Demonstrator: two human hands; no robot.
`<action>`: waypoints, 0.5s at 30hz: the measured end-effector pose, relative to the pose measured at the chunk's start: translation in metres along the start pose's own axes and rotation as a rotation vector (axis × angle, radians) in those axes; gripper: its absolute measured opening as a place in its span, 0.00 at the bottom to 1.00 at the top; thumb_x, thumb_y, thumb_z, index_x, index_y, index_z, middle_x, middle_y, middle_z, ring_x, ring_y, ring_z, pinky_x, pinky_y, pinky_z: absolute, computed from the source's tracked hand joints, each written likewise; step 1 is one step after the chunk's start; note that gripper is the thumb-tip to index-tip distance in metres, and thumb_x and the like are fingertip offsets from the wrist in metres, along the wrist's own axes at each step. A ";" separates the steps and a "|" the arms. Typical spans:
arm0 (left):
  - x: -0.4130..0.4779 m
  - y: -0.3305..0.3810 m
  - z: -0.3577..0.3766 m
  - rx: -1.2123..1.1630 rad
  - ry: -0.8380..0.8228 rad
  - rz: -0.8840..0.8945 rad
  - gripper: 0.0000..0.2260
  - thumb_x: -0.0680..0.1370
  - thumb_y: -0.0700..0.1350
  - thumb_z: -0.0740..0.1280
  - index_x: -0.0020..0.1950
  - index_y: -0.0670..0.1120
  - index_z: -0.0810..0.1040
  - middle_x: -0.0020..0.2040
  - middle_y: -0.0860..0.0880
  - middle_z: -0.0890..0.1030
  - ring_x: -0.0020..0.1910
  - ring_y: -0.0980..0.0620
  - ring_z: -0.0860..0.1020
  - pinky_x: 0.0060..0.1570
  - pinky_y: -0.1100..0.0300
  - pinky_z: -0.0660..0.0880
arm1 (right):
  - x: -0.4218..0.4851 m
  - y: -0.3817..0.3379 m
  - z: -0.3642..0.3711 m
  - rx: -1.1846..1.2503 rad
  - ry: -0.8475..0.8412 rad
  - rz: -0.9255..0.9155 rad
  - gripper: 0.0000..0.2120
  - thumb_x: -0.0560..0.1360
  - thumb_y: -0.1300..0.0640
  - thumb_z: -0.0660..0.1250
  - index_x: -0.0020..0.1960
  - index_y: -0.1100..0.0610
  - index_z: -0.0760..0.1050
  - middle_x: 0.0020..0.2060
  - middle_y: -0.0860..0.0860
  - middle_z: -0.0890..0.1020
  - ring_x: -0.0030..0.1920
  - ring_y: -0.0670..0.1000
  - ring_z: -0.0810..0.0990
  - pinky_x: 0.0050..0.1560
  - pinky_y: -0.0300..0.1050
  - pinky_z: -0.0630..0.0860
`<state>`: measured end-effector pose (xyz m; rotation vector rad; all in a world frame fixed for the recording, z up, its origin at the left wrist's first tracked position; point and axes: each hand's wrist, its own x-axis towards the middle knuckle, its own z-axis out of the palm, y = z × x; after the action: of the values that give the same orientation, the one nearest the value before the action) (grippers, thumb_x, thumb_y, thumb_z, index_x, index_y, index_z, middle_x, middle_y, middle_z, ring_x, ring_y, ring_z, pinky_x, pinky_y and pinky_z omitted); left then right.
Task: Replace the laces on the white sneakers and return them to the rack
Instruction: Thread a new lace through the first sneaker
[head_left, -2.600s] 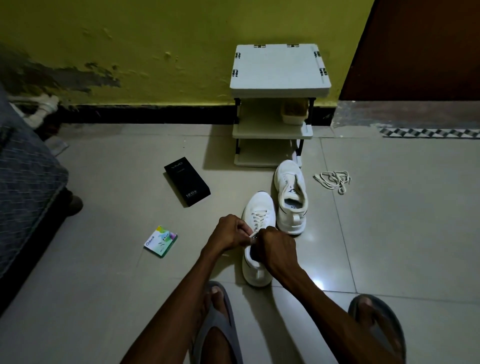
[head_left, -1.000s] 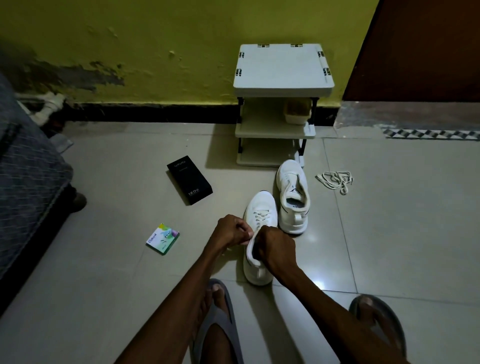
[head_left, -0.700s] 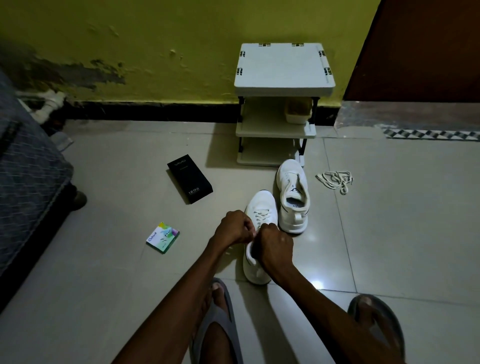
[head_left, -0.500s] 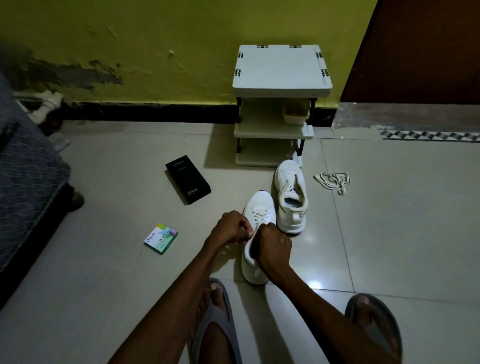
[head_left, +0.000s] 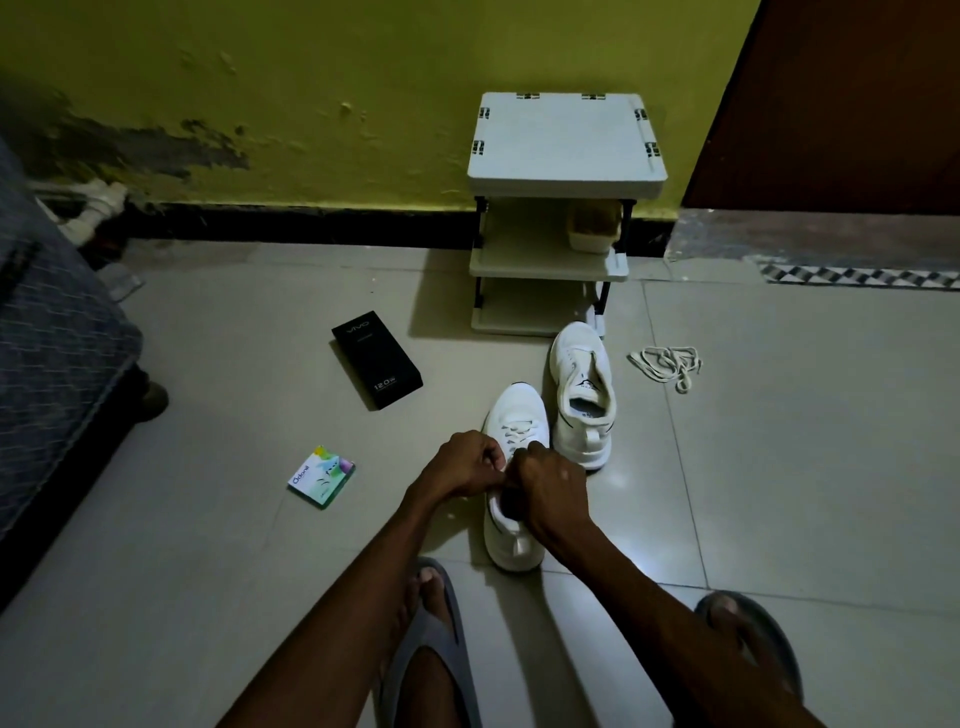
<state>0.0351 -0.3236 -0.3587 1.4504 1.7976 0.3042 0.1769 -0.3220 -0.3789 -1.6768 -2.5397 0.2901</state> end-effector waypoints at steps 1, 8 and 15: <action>0.000 0.000 -0.001 -0.007 -0.011 0.003 0.06 0.69 0.42 0.73 0.35 0.52 0.79 0.39 0.51 0.83 0.44 0.50 0.82 0.47 0.59 0.77 | 0.002 0.000 0.002 -0.019 0.004 -0.002 0.16 0.47 0.54 0.78 0.28 0.54 0.72 0.25 0.51 0.75 0.23 0.53 0.74 0.26 0.38 0.56; 0.001 -0.001 -0.004 -0.067 -0.005 -0.028 0.08 0.66 0.36 0.74 0.41 0.47 0.84 0.38 0.49 0.83 0.38 0.53 0.81 0.45 0.60 0.80 | 0.000 0.007 -0.007 0.098 0.004 -0.038 0.10 0.61 0.53 0.74 0.40 0.55 0.79 0.38 0.52 0.81 0.36 0.55 0.81 0.33 0.40 0.63; -0.002 -0.004 0.007 -0.127 0.123 -0.097 0.06 0.63 0.42 0.78 0.38 0.49 0.85 0.37 0.54 0.84 0.41 0.55 0.83 0.49 0.60 0.80 | -0.003 0.001 -0.006 0.095 -0.001 -0.015 0.12 0.68 0.50 0.70 0.48 0.55 0.78 0.45 0.53 0.82 0.43 0.56 0.82 0.36 0.42 0.65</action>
<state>0.0373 -0.3287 -0.3651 1.2761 1.9038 0.4573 0.1799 -0.3242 -0.3735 -1.6243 -2.4954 0.4036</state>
